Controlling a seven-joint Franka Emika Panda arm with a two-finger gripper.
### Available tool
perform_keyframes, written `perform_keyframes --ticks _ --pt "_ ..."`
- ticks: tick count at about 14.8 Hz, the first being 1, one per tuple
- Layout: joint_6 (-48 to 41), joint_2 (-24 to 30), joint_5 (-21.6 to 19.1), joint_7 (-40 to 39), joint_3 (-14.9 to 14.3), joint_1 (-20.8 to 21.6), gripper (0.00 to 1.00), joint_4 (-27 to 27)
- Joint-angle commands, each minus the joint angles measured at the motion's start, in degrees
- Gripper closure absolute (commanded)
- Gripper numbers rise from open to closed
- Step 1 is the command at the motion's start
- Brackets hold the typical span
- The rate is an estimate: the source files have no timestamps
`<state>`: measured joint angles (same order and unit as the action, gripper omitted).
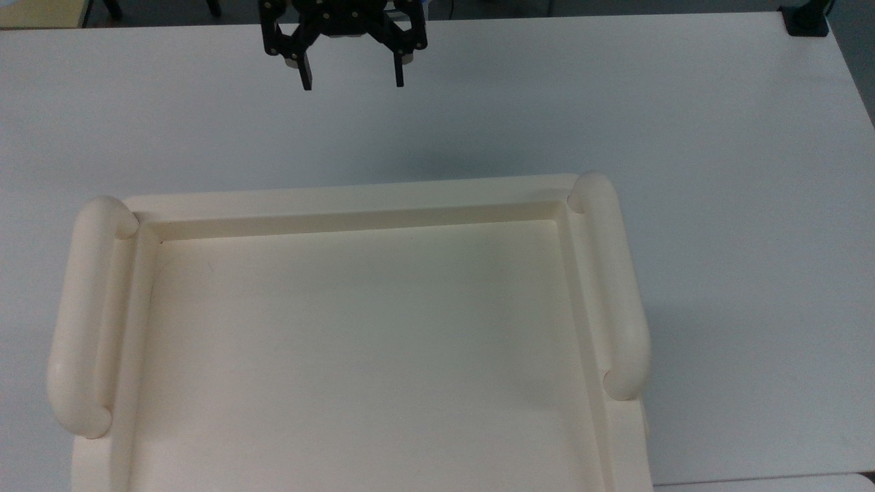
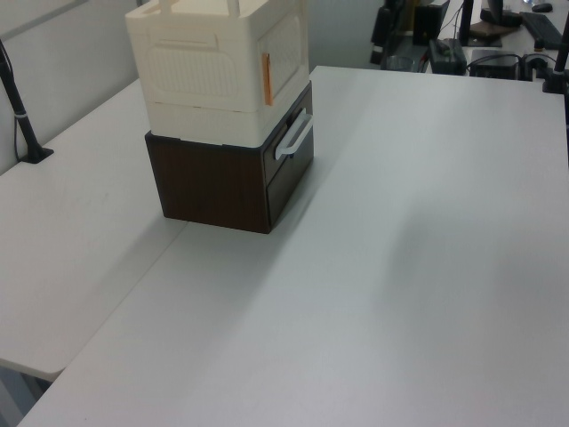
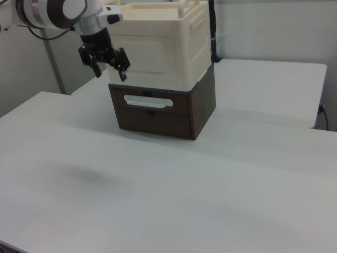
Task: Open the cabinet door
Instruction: 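Move the gripper toward the cream cabinet door's free edge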
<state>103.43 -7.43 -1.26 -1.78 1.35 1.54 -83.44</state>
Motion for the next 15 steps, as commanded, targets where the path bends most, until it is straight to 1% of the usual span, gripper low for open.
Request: perform_keyframes --ticks 1,3,4,6,8,11,13,14,15 --pt "6.9 -2.7 -1.2 1.5 -0.5 3.5 0.00 2.1" --pt "12.3 -3.6 -1.0 3.5 -0.6 4.8 0.00 2.1" --pt "15.3 -4.1 -0.7 3.2 -0.6 5.7 0.00 2.4" --pt "18.8 -6.5 -0.7 3.2 -0.6 6.8 0.00 5.2" --pt "22.5 -8.4 -0.7 3.4 -0.6 6.8 0.00 7.0" --pt "28.9 -9.9 -0.2 3.2 -0.5 6.9 0.00 6.8" --pt "29.8 -10.8 1.5 3.0 -0.4 7.0 0.00 6.6" --pt "29.8 -11.4 2.7 3.1 -0.4 8.4 0.00 6.6" --pt "29.8 -11.7 3.4 3.1 -0.5 8.9 0.00 6.6"
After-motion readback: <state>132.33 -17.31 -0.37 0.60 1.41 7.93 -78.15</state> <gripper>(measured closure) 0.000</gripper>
